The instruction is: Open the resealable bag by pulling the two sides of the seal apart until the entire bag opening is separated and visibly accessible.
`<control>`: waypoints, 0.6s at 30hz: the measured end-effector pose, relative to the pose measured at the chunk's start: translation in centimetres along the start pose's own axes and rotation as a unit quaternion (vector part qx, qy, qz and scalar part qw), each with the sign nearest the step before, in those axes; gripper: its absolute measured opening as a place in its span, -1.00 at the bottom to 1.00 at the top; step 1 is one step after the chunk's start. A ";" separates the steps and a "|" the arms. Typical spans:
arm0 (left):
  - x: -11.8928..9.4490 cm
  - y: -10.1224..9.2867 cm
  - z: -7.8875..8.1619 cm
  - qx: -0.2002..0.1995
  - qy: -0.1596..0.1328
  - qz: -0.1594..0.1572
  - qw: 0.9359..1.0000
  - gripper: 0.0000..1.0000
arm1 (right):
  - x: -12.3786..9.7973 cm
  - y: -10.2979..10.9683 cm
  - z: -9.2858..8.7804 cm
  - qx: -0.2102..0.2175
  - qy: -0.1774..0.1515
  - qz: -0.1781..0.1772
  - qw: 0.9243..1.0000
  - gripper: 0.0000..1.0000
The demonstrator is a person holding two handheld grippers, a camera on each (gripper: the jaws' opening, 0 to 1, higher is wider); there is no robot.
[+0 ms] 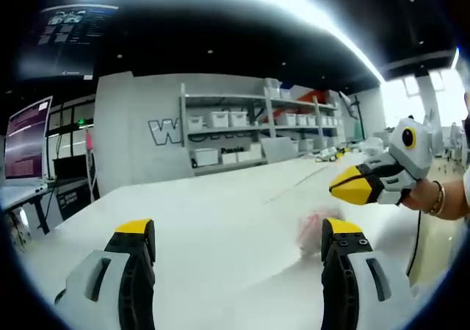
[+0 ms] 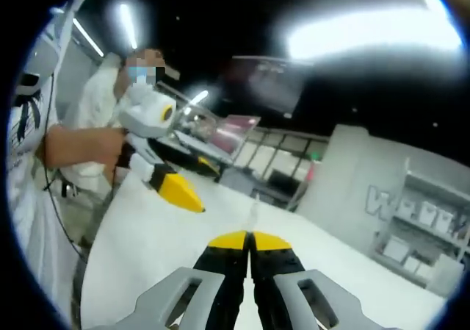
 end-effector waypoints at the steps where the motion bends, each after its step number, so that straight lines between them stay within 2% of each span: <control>1: -0.1 -0.1 -0.1 0.001 0.001 -0.002 1.000 0.82 | -0.1 0.4 0.0 -0.005 -0.001 0.008 1.000 -1.00; 3: -0.4 -0.3 -0.3 0.003 0.006 -0.004 1.000 0.80 | -0.3 1.3 0.1 -0.017 -0.006 0.030 0.999 -1.00; 6: -1.4 -0.7 -0.7 0.013 0.021 -0.015 1.000 0.69 | -0.6 2.7 -0.1 -0.039 -0.005 0.043 0.998 -1.00; 10: -3.1 -1.0 -1.1 0.053 0.042 -0.034 0.997 0.28 | -0.7 4.1 -0.4 -0.047 -0.009 0.060 0.997 -1.00; 14: -4.2 -1.7 -0.6 0.094 0.031 -0.048 0.994 0.03 | -0.3 5.1 -0.4 -0.053 -0.010 0.078 0.996 -1.00; 18: -4.8 -2.6 0.1 0.149 0.019 -0.067 0.986 -0.26 | -0.2 5.5 -0.4 -0.060 -0.007 0.088 0.994 -1.00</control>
Point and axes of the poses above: the point that each gripper's makers call its tool centre point, and the gripper's own axes: x roughly forward along the fingers, y roughly to its left, z roughly out of its top, the point moved 9 cm from there along -x, roughly backward along the fingers, and after that the axes turned 6 degrees about -z, right-handed, at the moved point
